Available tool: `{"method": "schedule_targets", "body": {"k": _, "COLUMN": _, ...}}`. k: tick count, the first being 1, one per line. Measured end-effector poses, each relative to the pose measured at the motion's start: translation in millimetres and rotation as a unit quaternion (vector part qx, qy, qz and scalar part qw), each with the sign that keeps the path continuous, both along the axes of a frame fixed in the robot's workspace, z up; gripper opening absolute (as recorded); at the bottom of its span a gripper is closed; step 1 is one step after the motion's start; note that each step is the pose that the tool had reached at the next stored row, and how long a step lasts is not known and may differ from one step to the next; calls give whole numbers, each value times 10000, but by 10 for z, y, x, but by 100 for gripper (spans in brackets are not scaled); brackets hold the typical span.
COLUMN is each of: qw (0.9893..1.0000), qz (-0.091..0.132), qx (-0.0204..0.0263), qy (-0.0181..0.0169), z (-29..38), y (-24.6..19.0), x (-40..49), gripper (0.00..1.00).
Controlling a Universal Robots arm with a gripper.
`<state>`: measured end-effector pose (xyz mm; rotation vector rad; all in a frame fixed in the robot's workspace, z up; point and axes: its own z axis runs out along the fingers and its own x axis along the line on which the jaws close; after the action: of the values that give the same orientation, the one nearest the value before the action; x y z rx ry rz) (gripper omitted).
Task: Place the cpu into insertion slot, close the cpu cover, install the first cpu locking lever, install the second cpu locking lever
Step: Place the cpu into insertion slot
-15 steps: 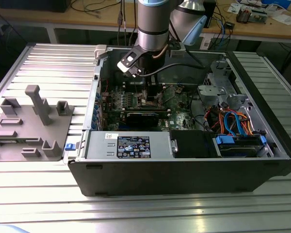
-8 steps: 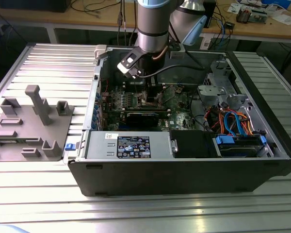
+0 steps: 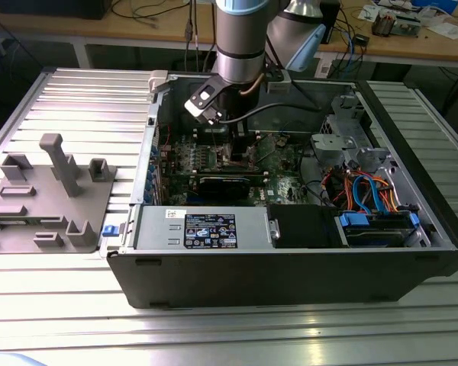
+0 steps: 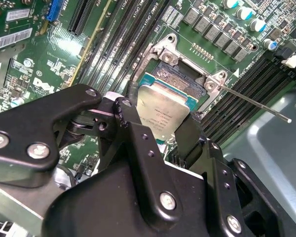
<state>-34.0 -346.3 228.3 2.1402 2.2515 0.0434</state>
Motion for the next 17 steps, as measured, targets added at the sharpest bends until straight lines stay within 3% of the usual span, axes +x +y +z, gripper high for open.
{"method": "schedule_targets", "body": {"k": 8, "qw": 10000, "qz": -20, "qx": 0, "qy": 0, "z": -60, "y": 3, "x": 0, "gripper": 54}}
{"method": "schedule_targets", "body": {"k": 17, "qw": 9999, "qz": -109, "qx": -6, "qy": 0, "z": -75, "y": 29, "x": 0, "gripper": 54}}
